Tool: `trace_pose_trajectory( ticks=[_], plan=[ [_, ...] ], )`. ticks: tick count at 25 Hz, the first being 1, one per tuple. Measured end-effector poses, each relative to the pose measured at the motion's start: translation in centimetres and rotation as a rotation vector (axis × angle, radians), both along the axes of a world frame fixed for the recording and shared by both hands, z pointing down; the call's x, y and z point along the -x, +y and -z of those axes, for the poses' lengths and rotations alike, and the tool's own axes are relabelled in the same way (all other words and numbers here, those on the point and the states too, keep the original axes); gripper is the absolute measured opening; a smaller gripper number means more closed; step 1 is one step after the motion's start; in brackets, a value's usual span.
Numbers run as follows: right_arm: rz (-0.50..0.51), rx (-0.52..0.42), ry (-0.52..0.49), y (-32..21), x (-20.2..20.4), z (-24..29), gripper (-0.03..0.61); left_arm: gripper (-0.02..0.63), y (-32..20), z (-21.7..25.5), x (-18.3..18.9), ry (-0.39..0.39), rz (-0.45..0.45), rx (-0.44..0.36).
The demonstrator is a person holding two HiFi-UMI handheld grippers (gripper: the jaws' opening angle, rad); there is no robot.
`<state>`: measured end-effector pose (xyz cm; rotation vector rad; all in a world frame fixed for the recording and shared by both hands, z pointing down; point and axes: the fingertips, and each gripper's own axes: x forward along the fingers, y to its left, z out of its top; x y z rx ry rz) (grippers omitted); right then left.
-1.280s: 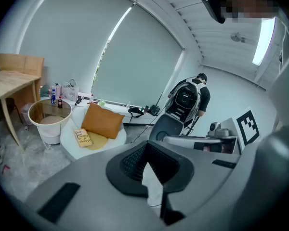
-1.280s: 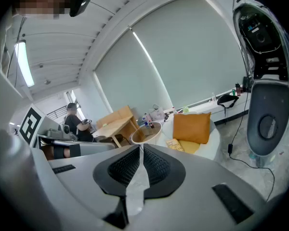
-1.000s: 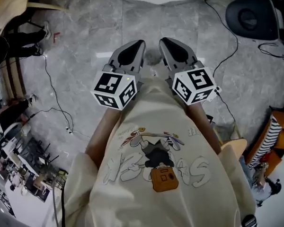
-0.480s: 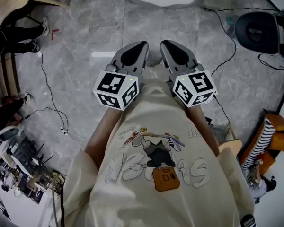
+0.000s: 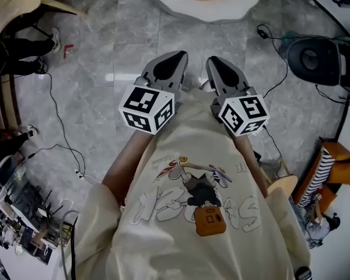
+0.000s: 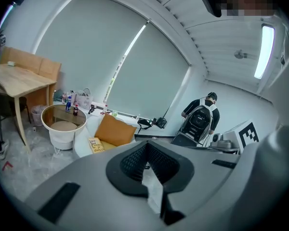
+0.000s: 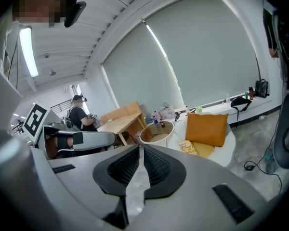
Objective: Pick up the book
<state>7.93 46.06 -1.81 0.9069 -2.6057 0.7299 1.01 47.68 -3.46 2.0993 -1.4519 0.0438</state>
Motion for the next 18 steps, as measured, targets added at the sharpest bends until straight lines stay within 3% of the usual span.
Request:
trace_pose_trajectory(
  ticks=[7,18],
  plan=[
    [-0.019,-0.018,0.006,-0.6,4.9,0.2,0.046,0.006,-0.3,-0.4,4.0,0.017,-0.046,-0.019],
    [-0.076,0.015,0.022,-3.1,5.9,-1.1,0.046,0.006,-2.1,-2.0,6.5,0.029,-0.06,0.013]
  ],
)
